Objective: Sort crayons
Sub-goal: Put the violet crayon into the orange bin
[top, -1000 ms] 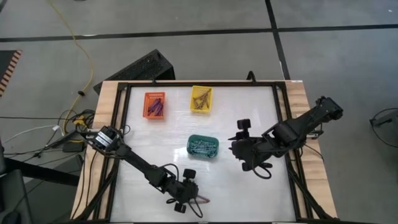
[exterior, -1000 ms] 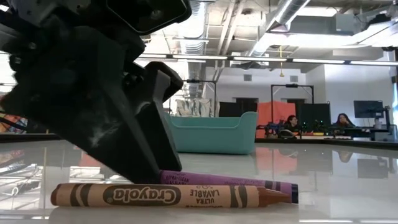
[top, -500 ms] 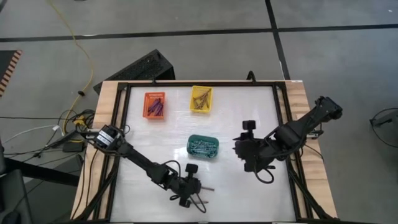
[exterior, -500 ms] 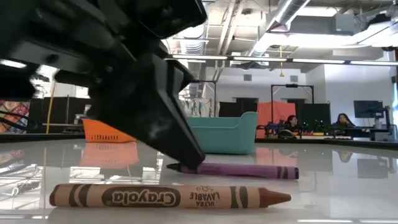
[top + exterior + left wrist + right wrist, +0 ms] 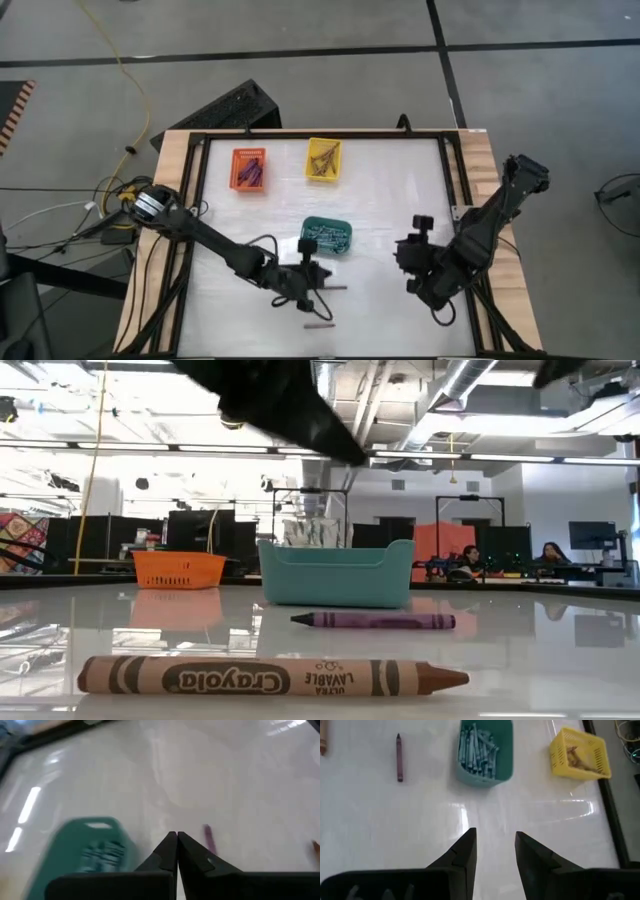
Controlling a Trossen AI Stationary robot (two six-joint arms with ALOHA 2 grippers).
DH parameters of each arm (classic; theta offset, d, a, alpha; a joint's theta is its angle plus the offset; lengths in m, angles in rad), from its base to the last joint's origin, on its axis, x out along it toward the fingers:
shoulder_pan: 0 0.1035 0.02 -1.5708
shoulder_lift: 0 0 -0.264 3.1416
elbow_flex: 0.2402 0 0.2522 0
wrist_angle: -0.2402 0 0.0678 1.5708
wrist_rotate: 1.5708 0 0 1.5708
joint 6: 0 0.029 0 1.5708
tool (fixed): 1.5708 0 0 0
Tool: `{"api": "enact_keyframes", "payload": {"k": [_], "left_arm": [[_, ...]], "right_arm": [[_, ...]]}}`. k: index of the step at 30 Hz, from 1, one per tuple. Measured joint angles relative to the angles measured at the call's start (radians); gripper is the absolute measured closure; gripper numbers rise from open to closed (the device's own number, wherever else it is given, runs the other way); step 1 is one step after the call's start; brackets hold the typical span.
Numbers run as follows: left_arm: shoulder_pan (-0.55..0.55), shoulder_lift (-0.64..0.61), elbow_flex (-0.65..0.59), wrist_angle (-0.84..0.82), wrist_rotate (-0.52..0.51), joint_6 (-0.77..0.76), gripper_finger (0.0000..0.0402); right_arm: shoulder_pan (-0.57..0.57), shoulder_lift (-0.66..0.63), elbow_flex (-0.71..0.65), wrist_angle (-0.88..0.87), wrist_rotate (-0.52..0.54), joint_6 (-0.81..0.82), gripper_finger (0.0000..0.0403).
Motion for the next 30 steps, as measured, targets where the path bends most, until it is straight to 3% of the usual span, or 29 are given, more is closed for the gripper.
{"api": "enact_keyframes", "payload": {"k": [5, 9, 11, 14, 17, 22, 28, 30], "left_arm": [[0.029, -0.074, 0.000, -0.061, 0.001, 0.010, 0.0401], [0.066, -0.071, 0.000, -0.061, 0.187, -0.038, 0.0401], [0.090, -0.040, 0.001, -0.053, 0.281, -0.083, 0.0398], [0.109, 0.026, 0.000, -0.047, 0.331, -0.121, 0.0375], [0.113, 0.077, 0.000, -0.016, 0.358, -0.160, 0.0334], [0.114, 0.115, 0.000, -0.026, 0.351, -0.192, 0.0276], [0.118, 0.114, 0.000, -0.075, 0.251, -0.194, 0.0277], [0.133, 0.124, 0.000, -0.078, 0.293, -0.194, 0.0280]], "right_arm": [[0.046, 0.000, -0.125, 0.094, 0.009, 0.085, 0.0275], [0.064, -0.001, -0.242, 0.283, 0.021, 0.075, 0.0275], [0.052, -0.001, -0.312, 0.442, 0.021, 0.009, 0.0275], [0.024, -0.001, -0.407, 0.696, 0.015, -0.109, 0.0275], [-0.010, -0.001, -0.469, 0.843, -0.016, -0.178, 0.0275], [-0.040, -0.001, -0.491, 0.882, -0.031, -0.201, 0.0275], [-0.051, -0.001, -0.490, 0.890, -0.031, -0.229, 0.0275], [-0.051, -0.001, -0.490, 0.891, -0.031, -0.230, 0.0275]]}}
